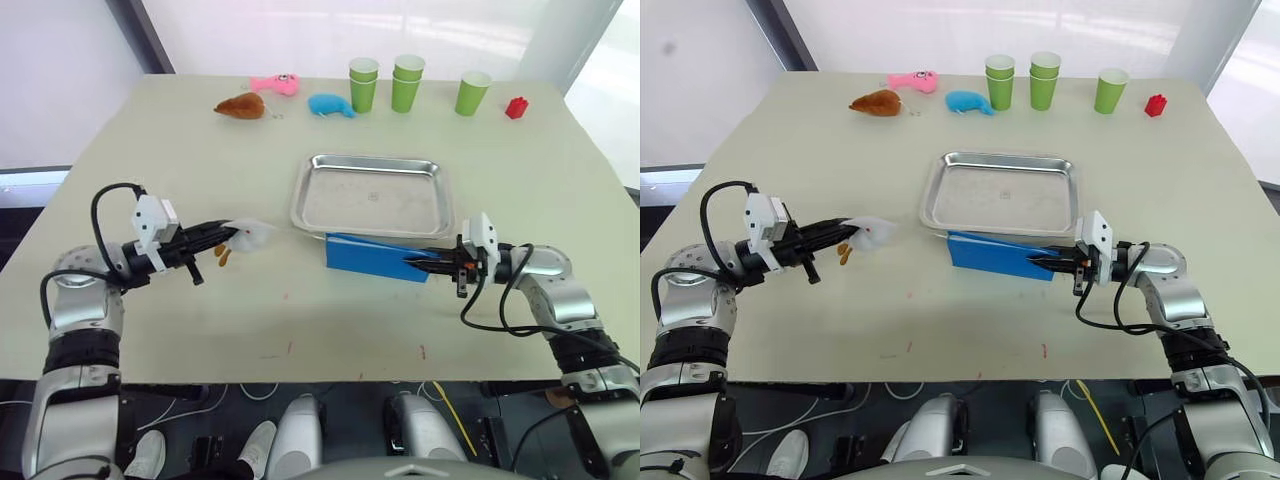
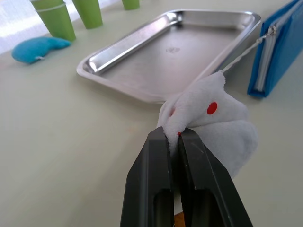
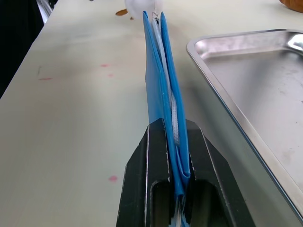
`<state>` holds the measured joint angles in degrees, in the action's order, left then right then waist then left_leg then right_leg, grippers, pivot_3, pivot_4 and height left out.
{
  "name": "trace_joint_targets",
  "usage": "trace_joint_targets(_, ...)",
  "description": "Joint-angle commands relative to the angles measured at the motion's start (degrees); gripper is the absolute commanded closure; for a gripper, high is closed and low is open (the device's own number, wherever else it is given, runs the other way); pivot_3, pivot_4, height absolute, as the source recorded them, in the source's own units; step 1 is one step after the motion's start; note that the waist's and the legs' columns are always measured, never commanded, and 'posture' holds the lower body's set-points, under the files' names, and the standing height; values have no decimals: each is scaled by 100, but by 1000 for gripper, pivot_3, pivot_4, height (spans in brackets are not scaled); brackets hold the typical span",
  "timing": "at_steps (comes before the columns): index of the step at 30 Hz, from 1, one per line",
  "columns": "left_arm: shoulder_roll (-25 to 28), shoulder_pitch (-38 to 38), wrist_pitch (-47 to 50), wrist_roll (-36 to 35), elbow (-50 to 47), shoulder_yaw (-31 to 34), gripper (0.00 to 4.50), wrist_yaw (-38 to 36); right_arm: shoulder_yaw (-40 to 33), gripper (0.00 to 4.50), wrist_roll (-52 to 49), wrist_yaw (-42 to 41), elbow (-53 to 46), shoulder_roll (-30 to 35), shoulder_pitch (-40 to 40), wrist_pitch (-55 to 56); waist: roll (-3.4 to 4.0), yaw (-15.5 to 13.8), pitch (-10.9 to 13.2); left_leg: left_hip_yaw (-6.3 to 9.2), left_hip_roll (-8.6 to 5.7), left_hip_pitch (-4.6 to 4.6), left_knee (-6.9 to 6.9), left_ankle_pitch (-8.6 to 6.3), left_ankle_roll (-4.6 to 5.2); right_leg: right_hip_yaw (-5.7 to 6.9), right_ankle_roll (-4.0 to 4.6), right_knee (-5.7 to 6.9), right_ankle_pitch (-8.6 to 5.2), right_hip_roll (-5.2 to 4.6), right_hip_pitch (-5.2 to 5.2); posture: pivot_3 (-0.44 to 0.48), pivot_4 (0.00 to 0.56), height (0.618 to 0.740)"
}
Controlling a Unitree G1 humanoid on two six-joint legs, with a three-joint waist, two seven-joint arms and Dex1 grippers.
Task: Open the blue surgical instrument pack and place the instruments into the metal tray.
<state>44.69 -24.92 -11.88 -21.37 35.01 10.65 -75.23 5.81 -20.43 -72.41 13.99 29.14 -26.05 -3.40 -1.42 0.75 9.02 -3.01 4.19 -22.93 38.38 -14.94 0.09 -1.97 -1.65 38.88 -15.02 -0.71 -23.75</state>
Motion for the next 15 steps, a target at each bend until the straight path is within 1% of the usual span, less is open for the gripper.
trace_joint_targets(1,98,109,-38,82,40,94,4462,34,-225,4500,-195,-11,-131,37,-21,-80,0,-3,0,0,0,0,0,0,0,0,0,0,0,0,0,0,150,740)
trace_joint_targets(7,33,393,21,276,-90,-200,4462,-145,-242,4500,-224,14,-187,17,3,-108,0,-1,0,-1,0,0,0,0,0,0,0,0,0,-1,0,0,150,740)
trace_joint_targets(11,95,463,3,544,34,-434,4462,-175,-299,4500,-318,54,-287,-8,26,-202,0,-4,0,-1,0,1,0,0,0,1,0,1,0,-2,0,0,150,740)
trace_joint_targets(15,108,499,54,572,88,-473,4462,-205,-393,4500,-517,72,-406,-32,31,-384,2,-3,-1,-2,0,2,-1,0,0,0,0,1,0,-2,1,0,150,740)
